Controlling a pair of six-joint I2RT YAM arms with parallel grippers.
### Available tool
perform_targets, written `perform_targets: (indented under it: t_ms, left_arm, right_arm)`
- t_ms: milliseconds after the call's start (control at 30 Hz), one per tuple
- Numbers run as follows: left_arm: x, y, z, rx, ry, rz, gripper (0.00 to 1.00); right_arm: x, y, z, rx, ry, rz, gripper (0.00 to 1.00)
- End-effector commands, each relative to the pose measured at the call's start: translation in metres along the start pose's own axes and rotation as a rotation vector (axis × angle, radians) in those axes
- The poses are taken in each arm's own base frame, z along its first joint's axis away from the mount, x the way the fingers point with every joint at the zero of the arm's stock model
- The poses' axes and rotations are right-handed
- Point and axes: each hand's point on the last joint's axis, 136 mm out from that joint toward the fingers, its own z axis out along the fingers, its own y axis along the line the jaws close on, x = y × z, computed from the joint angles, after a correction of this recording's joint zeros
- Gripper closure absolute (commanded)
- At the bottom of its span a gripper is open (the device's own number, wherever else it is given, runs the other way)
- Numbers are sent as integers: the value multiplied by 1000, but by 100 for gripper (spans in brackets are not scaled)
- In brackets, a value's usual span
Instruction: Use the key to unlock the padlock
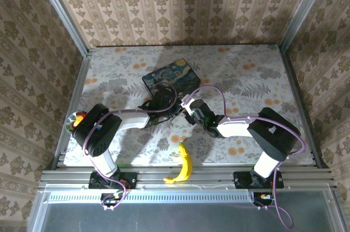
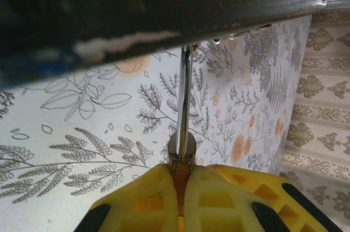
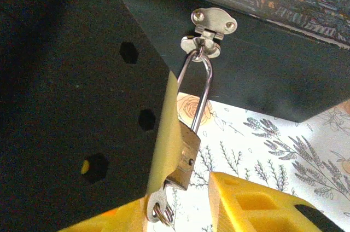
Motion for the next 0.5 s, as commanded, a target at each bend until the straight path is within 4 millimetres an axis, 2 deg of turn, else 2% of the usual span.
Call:
perform_targets:
  t_ms: [0,200,400,467]
  left_arm:
    - [28,7,-5,-36,113,-5,100]
    - [29,0,-7,-27,125,17,100]
    - [31,-2,-5,-24,142,22,100]
    - [31,-1,-5,-23,143,20,100]
  right_arm:
    - [9,-5,13,63,40,-82,67]
    - [12,-13,17,120,48,-114,73]
    - [10,-10,21,73,54,-87,97]
    - [9,-8,21,31,57,-39,100]
